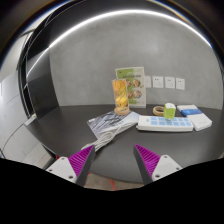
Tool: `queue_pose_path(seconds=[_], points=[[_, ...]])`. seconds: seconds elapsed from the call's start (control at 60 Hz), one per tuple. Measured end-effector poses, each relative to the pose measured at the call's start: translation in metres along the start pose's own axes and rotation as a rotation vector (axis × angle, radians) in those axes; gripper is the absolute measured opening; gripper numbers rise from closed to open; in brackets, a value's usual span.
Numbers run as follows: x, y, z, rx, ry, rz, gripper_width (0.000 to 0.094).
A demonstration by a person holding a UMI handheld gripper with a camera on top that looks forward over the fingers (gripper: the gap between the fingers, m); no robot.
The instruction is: Unplug charger
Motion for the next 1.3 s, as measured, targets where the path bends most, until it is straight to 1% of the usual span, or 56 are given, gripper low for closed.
queue_pose_path(seconds=[0.1,0.117,0.133,0.25,0.367,0.517,0.583,0.717,0.833,1.0,1.033,1.067,1.083,1.1,1.133,1.233,1.3], points=[[0.009,0.017,-0.006,-0.027,0.031,0.0,0.0796],[0.003,0.009,-0.015,-0.033,0.038,0.003,0.0795],[0.013,0.022,-0.007,-0.036,0.043,0.007,0.0795],[0.027,0.042,-0.032,-0.081,0.019,-0.004,0.0793],[0.039,0.065,-0.082,-0.155,0.02,-0.025,0.0792],[0.056,0.106,-0.168,-0.234,0.037,-0.036,0.0796],[0.06,0.124,-0.204,-0.265,0.028,-0.007,0.0791],[0.08,0.157,-0.253,-0.27,0.021,-0.023,0.079],[0.095,0.188,-0.272,-0.259,0.002,-0.027,0.079],[0.114,0.222,-0.289,-0.263,0.024,-0.082,0.0783],[0.114,0.228,-0.294,-0.27,0.03,-0.077,0.0767],[0.112,0.233,-0.298,-0.279,0.037,-0.071,0.0725],[0.111,0.236,-0.299,-0.283,0.038,-0.067,0.0745],[0.109,0.238,-0.3,-0.285,0.037,-0.061,0.0655],[0.108,0.242,-0.296,-0.259,0.04,-0.058,0.0518],[0.107,0.24,-0.296,-0.307,-0.008,-0.067,0.0472],[0.106,0.24,-0.296,-0.339,0.042,-0.081,0.0416]])
Point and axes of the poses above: the point between the fingertips, and its own axes, seen from behind it with the camera up: z to the left, x up, y forward, the way the camera looks, the point moved 6 cm from there along -y, backward, against the way the camera looks, and after that the axes turned 7 degrees about z, right-handed, at the moved point
